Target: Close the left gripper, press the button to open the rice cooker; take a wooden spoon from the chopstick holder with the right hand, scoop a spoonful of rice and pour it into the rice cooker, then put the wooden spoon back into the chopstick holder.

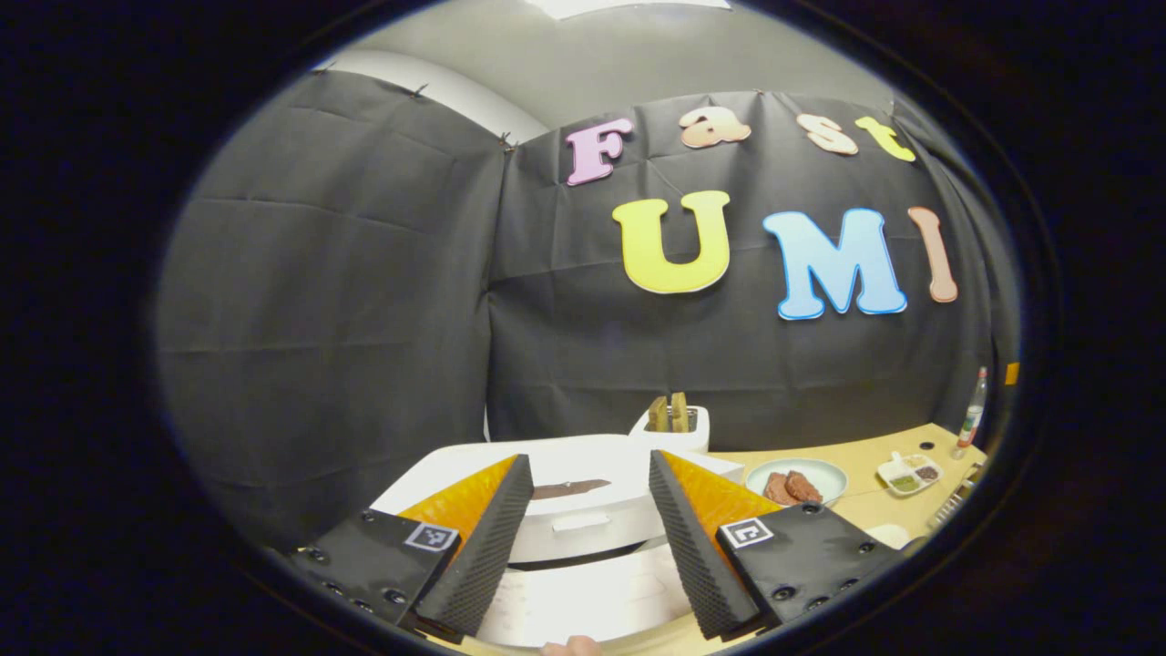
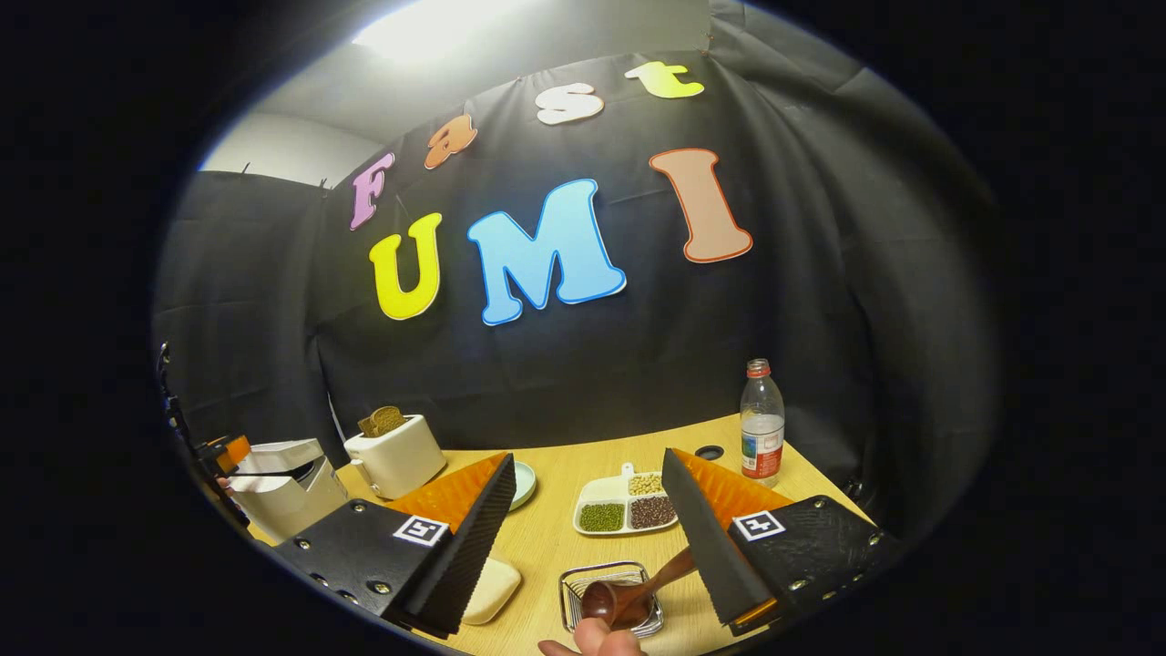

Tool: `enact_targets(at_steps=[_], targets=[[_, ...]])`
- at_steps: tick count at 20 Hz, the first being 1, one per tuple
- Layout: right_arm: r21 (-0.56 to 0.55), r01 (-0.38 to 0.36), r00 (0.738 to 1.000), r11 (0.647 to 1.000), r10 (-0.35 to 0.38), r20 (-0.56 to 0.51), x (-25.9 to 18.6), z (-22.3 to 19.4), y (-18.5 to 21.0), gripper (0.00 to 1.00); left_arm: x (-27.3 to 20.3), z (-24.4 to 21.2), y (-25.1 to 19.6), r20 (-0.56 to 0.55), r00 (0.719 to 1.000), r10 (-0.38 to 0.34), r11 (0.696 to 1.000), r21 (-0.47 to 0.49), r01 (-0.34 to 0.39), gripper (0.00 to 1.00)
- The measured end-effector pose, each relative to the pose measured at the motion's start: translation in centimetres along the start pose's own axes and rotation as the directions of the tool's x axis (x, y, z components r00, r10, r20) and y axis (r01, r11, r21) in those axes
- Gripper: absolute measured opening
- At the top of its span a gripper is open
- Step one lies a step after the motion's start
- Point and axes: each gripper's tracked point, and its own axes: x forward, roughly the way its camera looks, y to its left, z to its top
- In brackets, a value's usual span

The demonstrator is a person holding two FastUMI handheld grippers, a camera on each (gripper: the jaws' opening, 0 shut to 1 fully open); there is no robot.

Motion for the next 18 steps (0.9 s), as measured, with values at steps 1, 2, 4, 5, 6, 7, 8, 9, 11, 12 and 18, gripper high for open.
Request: enact_targets(at_steps=[1, 2, 4, 5, 6, 7, 8, 9, 11, 12, 18], targets=[[-0.001, 0.006, 1.000, 1.000, -0.006, 0.000, -0.1, 0.0, -0.2, 0.98, 0.0, 0.0, 0.0, -0.003, 1.000, -0.004, 1.000, -0.010, 0.004, 0.90], [0.005, 0.006, 1.000, 1.000, -0.006, -0.001, -0.1, 0.0, -0.1, 0.98, 0.0, -0.1, 0.0, -0.010, 1.000, -0.009, 1.000, -0.019, 0.009, 0.85], [0.022, 0.001, 1.000, 1.000, -0.001, -0.009, 0.0, -0.3, -0.1, 0.98, -0.2, -1.1, 0.1, -0.042, 0.999, -0.013, 0.999, -0.044, 0.011, 0.94], [0.028, -0.001, 1.000, 1.000, 0.002, -0.016, 0.1, -0.7, -0.1, 0.98, -0.4, -2.0, 0.0, -0.073, 0.997, -0.015, 0.998, -0.062, 0.011, 0.94], [0.032, -0.004, 1.000, 0.999, 0.005, -0.023, 0.2, -1.0, 0.0, 0.98, -0.3, -3.4, -0.1, -0.104, 0.994, -0.020, 0.996, -0.088, 0.011, 0.95], [0.035, -0.007, 0.999, 0.999, 0.008, -0.033, 0.3, -1.4, 0.0, 0.98, -0.4, -4.3, -0.1, -0.133, 0.991, -0.022, 0.994, -0.113, 0.007, 0.95], [0.040, -0.013, 0.999, 0.999, 0.014, -0.041, 0.4, -1.7, 0.1, 0.98, -0.5, -4.0, 0.2, -0.114, 0.993, -0.010, 0.995, -0.097, -0.001, 0.95], [0.046, -0.018, 0.999, 0.999, 0.020, -0.050, 0.5, -1.9, 0.1, 0.98, -0.6, -4.2, 0.0, -0.122, 0.992, -0.004, 0.996, -0.089, -0.007, 0.94], [0.048, -0.022, 0.998, 0.999, 0.025, -0.054, 0.6, -2.0, 0.1, 0.98, -0.5, -4.9, 0.0, -0.133, 0.991, 0.008, 0.998, -0.064, -0.016, 0.94], [0.044, -0.018, 0.999, 0.999, 0.020, -0.049, 0.6, -1.9, -0.1, 0.98, -0.5, -5.2, 0.0, -0.140, 0.990, 0.010, 0.999, -0.046, -0.017, 0.94], [0.064, -0.013, 0.999, 0.998, 0.015, -0.036, 0.6, -1.9, -0.8, 0.98, -0.6, -3.9, -0.2, -0.106, 0.994, -0.002, 0.999, -0.041, -0.002, 0.86]])
